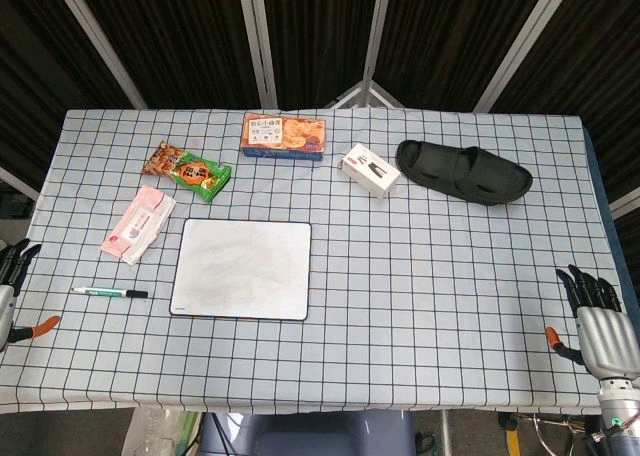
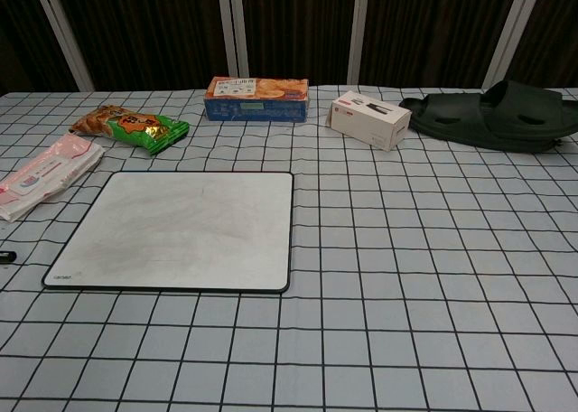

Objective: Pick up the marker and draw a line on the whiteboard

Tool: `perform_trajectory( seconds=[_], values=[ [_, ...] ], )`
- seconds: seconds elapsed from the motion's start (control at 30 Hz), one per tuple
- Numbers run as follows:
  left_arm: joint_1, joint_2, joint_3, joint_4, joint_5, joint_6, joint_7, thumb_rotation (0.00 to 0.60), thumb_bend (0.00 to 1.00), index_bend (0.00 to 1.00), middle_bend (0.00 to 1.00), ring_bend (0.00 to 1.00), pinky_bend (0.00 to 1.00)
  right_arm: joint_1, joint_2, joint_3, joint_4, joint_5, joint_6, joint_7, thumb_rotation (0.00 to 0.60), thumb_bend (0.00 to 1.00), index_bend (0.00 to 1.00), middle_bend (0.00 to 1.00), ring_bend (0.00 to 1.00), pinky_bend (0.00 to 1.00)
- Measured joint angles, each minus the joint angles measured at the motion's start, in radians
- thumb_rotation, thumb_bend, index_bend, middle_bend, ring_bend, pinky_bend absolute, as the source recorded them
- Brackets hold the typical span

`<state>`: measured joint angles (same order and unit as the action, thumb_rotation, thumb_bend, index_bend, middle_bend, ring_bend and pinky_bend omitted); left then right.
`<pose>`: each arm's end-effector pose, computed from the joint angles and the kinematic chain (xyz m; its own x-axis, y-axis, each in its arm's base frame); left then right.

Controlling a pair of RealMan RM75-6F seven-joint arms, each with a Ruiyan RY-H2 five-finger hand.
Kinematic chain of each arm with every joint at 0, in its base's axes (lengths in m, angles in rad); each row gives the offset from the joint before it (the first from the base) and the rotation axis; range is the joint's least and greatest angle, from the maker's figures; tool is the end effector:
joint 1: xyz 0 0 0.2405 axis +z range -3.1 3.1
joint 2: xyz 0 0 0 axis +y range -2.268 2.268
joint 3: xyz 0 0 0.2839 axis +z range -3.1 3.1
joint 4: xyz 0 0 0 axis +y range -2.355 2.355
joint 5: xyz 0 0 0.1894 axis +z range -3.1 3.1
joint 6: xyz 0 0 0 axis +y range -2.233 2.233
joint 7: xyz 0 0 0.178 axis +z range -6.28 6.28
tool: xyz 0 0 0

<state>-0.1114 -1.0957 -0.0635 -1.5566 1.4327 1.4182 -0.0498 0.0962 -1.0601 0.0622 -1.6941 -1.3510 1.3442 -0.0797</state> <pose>-0.3472 0.2276 0.2009 0.4117 0.0350 0.9107 0.9098 0.0416 -0.4129 -0.3447 -0.2175 0.1907 0.4149 -0.1361 0.8996 -0.8959 0.1113 0.4301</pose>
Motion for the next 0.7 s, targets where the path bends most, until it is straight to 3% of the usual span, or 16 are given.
perform_trajectory(
  seconds=[0.7],
  values=[
    [-0.005, 0.004, 0.012, -0.013, 0.001, -0.023, 0.009, 0.600, 0.00, 0.00, 0.00, 0.00, 0.00, -0.007, 0.004, -0.008, -0.003, -0.016, 0.010, 0.006, 0.600, 0.34, 0.00, 0.00, 0.00, 0.00]
  ],
)
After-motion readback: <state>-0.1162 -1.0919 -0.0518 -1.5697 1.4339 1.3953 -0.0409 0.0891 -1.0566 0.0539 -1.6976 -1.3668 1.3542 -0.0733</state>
